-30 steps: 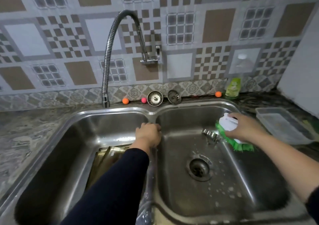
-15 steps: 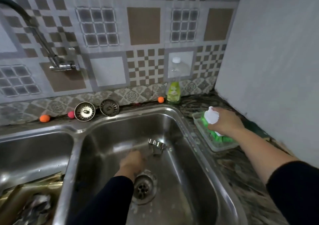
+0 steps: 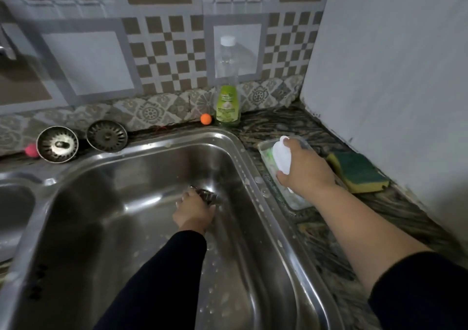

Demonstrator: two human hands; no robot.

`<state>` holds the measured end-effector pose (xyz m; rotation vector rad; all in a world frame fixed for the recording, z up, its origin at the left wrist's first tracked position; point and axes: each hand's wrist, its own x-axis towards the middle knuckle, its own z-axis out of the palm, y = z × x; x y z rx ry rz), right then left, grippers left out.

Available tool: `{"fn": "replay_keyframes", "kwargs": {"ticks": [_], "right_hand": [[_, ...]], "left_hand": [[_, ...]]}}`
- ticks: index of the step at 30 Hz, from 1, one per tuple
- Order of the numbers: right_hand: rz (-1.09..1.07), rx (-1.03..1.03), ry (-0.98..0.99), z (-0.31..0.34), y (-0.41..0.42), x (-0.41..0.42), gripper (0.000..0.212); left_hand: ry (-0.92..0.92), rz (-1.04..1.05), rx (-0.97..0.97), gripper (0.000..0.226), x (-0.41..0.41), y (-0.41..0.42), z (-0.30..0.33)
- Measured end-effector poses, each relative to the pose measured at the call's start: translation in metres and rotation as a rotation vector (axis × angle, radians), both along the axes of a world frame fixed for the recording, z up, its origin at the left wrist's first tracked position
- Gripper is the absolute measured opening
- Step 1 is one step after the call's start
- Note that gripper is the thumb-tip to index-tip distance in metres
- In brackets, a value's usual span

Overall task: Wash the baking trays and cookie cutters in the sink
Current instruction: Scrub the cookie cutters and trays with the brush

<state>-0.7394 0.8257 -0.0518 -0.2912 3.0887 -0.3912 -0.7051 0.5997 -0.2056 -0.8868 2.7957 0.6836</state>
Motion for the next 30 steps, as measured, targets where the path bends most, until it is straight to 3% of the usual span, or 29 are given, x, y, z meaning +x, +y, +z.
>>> {"fn": "replay_keyframes", "kwargs": {"ticks": [9,14,19,22,25,27,30], "right_hand": [[-0.024,0.0,-0.018,0.002,0.002,-0.002,0.072],[-0.023,-0.05,-0.08,0.007,0.004,0.002,0.077],[-0.037,-0.193,-0.123,0.042,0.006,0.014,0.082],[0.029,-0.298,-0.041,0.067,-0.018,0.041,0.081],[0.162,-0.412,-0.084,0.065,-0.052,0.091,0.078],[0.255,-0.412,-0.142,0.05,-0.077,0.124,0.076],[0.283,-0.448,-0.148,0.036,-0.112,0.147,0.071]], "left_hand": [[0.04,-0.015,0.026,0.063,0.02,0.014,-0.008],[0.072,0.087,0.286,0.055,0.066,0.013,0.004],[0.337,0.136,0.705,0.046,0.098,0.013,0.032],[0.469,0.145,0.813,0.044,0.109,0.006,0.05],[0.609,0.203,0.955,0.036,0.122,0.002,0.076],[0.669,0.164,1.002,0.031,0.134,0.001,0.092],[0.662,-0.012,0.873,0.03,0.154,-0.003,0.107]]}}
